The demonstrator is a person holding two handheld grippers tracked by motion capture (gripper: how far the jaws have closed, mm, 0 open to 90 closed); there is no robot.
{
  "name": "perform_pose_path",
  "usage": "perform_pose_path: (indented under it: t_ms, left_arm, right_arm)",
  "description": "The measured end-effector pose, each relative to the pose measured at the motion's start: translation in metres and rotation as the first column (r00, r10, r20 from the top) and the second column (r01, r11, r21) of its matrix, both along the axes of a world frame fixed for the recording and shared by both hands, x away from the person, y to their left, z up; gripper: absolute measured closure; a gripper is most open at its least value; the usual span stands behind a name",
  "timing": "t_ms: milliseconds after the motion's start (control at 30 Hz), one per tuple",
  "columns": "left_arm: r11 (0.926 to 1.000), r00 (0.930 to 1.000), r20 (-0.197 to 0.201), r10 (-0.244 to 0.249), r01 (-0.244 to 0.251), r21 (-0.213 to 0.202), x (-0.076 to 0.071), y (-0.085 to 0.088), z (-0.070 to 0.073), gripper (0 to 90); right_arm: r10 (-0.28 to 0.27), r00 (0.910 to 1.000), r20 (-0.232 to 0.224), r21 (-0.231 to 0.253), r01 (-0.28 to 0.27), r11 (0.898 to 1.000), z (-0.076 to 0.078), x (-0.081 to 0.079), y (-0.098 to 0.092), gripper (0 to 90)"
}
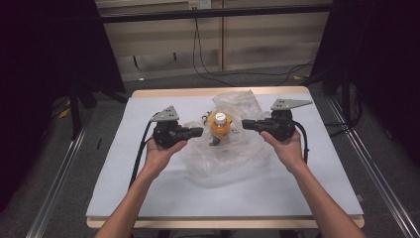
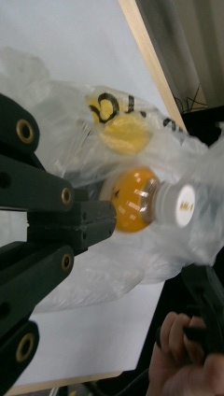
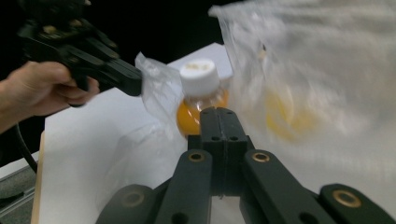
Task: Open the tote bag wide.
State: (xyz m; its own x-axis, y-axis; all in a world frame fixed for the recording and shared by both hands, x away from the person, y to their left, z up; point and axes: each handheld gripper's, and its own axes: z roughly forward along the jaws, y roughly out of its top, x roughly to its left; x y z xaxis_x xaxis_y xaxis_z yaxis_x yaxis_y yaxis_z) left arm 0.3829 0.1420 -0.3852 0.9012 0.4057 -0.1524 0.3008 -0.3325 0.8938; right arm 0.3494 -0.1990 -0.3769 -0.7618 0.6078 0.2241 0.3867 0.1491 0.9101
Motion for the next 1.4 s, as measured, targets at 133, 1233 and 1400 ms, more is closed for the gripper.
perform_pose_path:
  t_ms: [133, 1233, 1400]
  left_arm:
    - [0.9997, 0.9998, -0.011, 0.014, -0.014, 0.021, 0.017, -0.010, -0.002, 90.0]
    - [0.9365, 0.9909, -0.119, 0.063, -0.018, 0.350, 0.020, 0.008, -0.094, 90.0]
    - [0.9295, 0.9936, -0.084, 0.076, -0.040, 0.367, 0.015, 0.017, -0.094, 90.0]
  right_arm:
    - [0.005, 0.9997, 0.022, 0.004, -0.005, 1.000, 0.014, 0.010, 0.009, 90.0]
    - [-0.254, 0.9299, -0.266, -0.242, 0.191, 0.951, -0.117, 0.050, -0.069, 90.0]
    - [-0.290, 0.9264, -0.240, -0.279, 0.220, 0.935, -0.114, 0.039, -0.083, 90.0]
